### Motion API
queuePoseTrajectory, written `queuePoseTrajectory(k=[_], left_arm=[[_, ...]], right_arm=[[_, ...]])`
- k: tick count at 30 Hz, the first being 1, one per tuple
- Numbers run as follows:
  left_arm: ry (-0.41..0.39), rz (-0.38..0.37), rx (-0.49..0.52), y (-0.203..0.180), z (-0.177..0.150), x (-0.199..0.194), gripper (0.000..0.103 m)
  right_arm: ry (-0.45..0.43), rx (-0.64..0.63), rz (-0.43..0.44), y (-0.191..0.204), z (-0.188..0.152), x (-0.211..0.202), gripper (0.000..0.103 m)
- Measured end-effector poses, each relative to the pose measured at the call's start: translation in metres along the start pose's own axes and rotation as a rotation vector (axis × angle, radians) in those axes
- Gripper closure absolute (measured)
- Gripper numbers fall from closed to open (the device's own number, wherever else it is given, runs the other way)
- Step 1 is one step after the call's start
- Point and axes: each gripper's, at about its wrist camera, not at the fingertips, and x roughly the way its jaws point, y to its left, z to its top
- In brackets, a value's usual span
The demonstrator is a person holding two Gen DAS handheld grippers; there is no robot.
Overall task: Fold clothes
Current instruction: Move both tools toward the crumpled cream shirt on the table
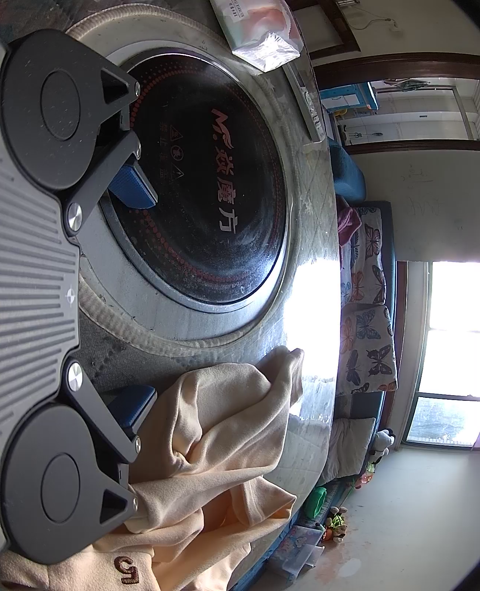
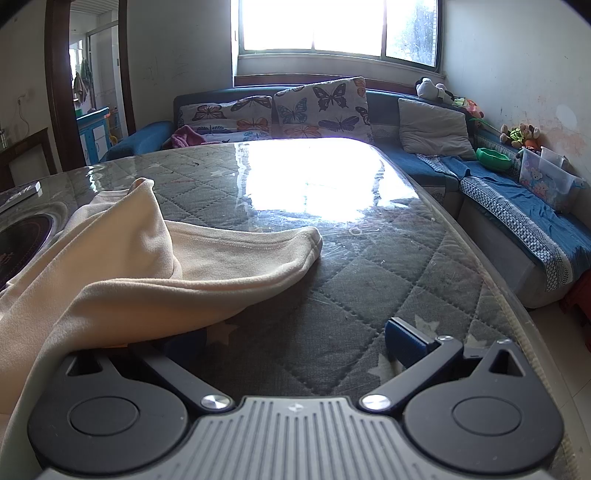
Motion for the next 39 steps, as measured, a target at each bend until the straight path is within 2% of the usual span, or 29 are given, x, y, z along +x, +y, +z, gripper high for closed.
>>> queuePoseTrajectory(k=[9, 17, 23, 30, 39], left_arm=[[0.0, 0.039, 0.004, -0.007, -0.003, -0.002, 0.0], [0.022, 0.075, -0.023, -0.013, -0.005, -0.024, 0.0], [0.019, 0.073, -0.051, -0.017, -0.007, -0.044, 0.0], [0.027, 0.056, -0.07, -0.022, -0.005, -0.057, 0.0], [0.027, 0.029, -0.045, -0.037, -0.01, -0.075, 0.0]], right_arm=[[-0.011, -0.011, 0.004, 0.0, -0.002, -0.01, 0.0], [-0.021, -0.02, 0.007, 0.001, -0.003, -0.02, 0.0], [-0.033, -0.029, -0.002, 0.006, -0.004, -0.034, 0.0], [-0.05, -0.068, -0.016, 0.016, -0.019, -0.063, 0.0], [-0.056, -0.062, 0.043, 0.025, -0.034, -0.092, 0.0]])
